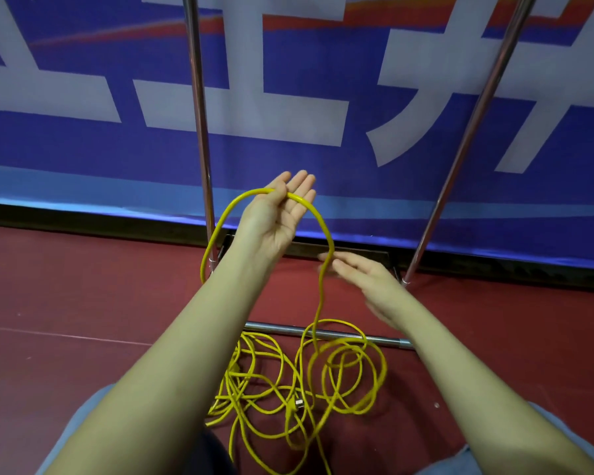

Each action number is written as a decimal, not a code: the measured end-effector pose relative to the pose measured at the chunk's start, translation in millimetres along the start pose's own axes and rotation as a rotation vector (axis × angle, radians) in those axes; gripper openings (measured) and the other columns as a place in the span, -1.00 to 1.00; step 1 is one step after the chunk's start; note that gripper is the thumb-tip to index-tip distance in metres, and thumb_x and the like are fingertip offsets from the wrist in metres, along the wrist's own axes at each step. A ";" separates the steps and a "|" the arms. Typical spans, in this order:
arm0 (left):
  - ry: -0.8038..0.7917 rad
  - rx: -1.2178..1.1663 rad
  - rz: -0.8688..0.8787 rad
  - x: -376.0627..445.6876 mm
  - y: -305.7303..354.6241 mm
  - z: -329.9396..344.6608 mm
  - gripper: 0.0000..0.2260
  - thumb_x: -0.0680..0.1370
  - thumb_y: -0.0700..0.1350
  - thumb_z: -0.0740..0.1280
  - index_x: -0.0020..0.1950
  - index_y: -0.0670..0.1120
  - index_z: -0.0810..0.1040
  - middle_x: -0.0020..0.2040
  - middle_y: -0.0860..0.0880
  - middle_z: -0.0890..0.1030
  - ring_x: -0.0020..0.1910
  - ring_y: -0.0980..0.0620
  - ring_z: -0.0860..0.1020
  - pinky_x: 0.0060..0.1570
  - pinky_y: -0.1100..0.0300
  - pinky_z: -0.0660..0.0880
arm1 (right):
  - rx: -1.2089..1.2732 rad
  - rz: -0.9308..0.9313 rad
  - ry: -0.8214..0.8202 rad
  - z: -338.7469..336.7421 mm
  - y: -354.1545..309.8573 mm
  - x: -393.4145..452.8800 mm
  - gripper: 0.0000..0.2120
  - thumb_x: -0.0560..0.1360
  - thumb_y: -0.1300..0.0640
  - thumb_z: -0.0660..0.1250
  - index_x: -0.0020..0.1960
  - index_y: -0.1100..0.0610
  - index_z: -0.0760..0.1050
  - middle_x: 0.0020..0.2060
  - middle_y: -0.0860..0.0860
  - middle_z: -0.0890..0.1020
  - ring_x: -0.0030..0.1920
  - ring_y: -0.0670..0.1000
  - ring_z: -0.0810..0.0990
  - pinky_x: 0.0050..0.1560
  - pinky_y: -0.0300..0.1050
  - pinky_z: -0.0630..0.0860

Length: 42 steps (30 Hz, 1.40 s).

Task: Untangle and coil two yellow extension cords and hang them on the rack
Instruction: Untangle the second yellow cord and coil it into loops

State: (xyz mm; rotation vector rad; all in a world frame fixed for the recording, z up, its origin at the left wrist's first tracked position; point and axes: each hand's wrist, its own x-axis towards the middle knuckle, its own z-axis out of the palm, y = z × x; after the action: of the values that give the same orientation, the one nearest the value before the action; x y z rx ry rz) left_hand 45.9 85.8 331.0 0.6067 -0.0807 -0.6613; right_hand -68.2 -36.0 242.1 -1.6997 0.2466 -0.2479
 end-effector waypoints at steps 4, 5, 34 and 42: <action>0.044 -0.102 0.030 8.2 -0.8 -9.0 -0.69 0.67 -0.23 0.03 0.39 -0.27 0.30 0.36 -0.24 0.44 0.35 -0.16 0.42 0.16 0.05 0.44 | 0.069 0.086 -0.037 0.0 2.8 1.2 -0.86 0.54 0.35 0.22 -0.07 0.20 0.54 -0.33 0.02 0.60 -0.35 -0.07 0.62 -0.19 -0.21 0.56; 0.043 -0.082 0.017 9.4 -2.9 -11.6 -0.72 0.67 -0.20 0.05 0.35 -0.25 0.34 0.33 -0.21 0.47 0.34 -0.14 0.44 0.16 0.07 0.45 | 0.096 0.104 -0.012 -1.0 1.9 0.9 -0.85 0.55 0.33 0.22 -0.09 0.21 0.54 -0.35 0.03 0.57 -0.40 -0.06 0.59 -0.25 -0.19 0.57; 0.039 0.263 -0.134 -1.3 -40.3 -23.3 -0.74 0.63 -0.37 0.07 0.32 -0.30 0.29 0.21 -0.31 0.51 0.27 -0.25 0.48 0.07 -0.01 0.46 | 0.127 0.150 -0.093 0.6 -14.1 -7.4 -0.73 0.59 0.12 0.16 -0.13 0.23 0.56 -0.40 0.07 0.61 -0.41 -0.01 0.58 -0.27 -0.20 0.55; -0.006 -0.062 0.047 0.1 -1.1 -12.1 -0.66 0.65 -0.32 0.05 0.44 -0.29 0.21 0.35 -0.29 0.42 0.33 -0.20 0.43 0.14 -0.02 0.43 | -0.089 0.236 -0.061 -8.4 13.9 -5.9 -0.68 0.61 0.04 0.13 -0.16 0.16 0.56 -0.34 0.01 0.64 -0.29 -0.07 0.60 -0.12 -0.21 0.48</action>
State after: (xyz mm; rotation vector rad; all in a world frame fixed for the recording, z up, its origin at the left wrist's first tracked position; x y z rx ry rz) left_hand 48.5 91.1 320.5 0.5412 -0.0798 -0.6177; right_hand -76.7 -44.0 229.4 -1.7451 0.4146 -0.0101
